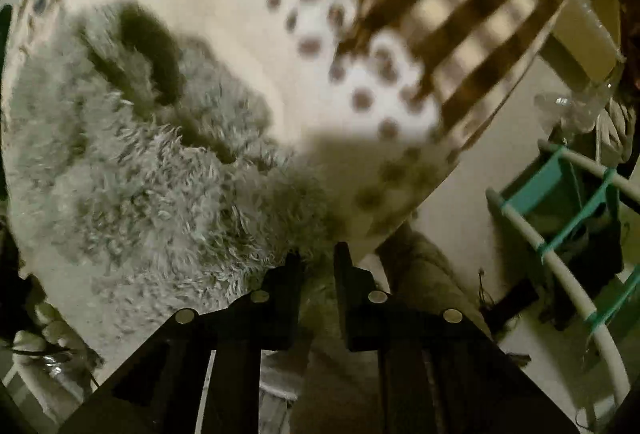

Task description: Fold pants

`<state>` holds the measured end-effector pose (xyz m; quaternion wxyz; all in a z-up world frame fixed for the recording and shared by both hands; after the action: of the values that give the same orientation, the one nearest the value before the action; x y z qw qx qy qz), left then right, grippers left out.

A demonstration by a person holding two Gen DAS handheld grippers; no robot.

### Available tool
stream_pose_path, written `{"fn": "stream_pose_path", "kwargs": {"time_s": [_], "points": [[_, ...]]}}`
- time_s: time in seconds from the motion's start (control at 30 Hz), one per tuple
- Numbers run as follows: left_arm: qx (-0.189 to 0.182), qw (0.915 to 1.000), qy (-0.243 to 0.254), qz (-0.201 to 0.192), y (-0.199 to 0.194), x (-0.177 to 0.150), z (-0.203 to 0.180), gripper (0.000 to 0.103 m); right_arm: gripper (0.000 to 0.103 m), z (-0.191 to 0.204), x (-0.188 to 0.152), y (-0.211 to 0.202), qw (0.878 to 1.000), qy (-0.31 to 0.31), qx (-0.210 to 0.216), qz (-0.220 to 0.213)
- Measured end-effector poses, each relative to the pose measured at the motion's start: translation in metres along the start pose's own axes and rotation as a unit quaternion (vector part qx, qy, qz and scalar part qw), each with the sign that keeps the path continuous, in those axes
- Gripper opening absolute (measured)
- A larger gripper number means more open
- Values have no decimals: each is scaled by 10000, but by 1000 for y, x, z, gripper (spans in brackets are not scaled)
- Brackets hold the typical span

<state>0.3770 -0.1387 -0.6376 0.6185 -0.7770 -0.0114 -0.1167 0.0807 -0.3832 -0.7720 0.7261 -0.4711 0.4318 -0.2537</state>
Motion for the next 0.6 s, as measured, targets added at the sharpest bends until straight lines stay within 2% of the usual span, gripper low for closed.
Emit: {"fn": "stream_pose_path", "kwargs": {"time_s": [0.07,0.13,0.17,0.2,0.27,0.33,0.4,0.5,0.53,0.6], "points": [[10,10000,-6,-2,-2,0,-2,75,17,13,-1,-2,9992,-338,-99,184],[-51,10000,-62,-3,-9,0,-2,75,23,25,0,-27,9981,-608,-70,-13],[-96,9999,-81,-38,-14,1,-2,75,38,30,1,-39,9979,-636,24,-145],[-138,9998,-97,-107,-20,2,-3,75,59,34,4,-53,9975,-606,197,-310],[-151,9995,-100,-243,-34,4,-3,75,68,44,11,-80,9932,-479,790,-705],[-144,9992,-94,-370,-44,5,-3,75,68,55,22,-96,9880,-423,1150,-936],[-137,9989,-103,-434,-50,5,-2,75,68,69,41,-105,9828,-447,1331,-1200],[-30,9990,-53,-443,-49,5,0,75,68,90,71,-100,9807,-479,1514,-1139],[4,9992,-44,-409,-45,5,2,75,68,99,80,-93,9822,-586,1426,-1073],[104,9994,-52,-324,-35,3,7,75,68,113,96,-80,9849,-819,974,-1178]]}}
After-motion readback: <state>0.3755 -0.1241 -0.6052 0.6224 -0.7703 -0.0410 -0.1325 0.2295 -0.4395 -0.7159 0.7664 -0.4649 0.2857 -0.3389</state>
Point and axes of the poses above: each gripper's, at about its wrist camera, not at the fingertips, and y roughly the way its jaws point, z to its left, x to its top, the point moved 6 cm from there along y, roughly the way its jaws point, and after that the axes turned 2 degrees about y, right-handed, at the moved point
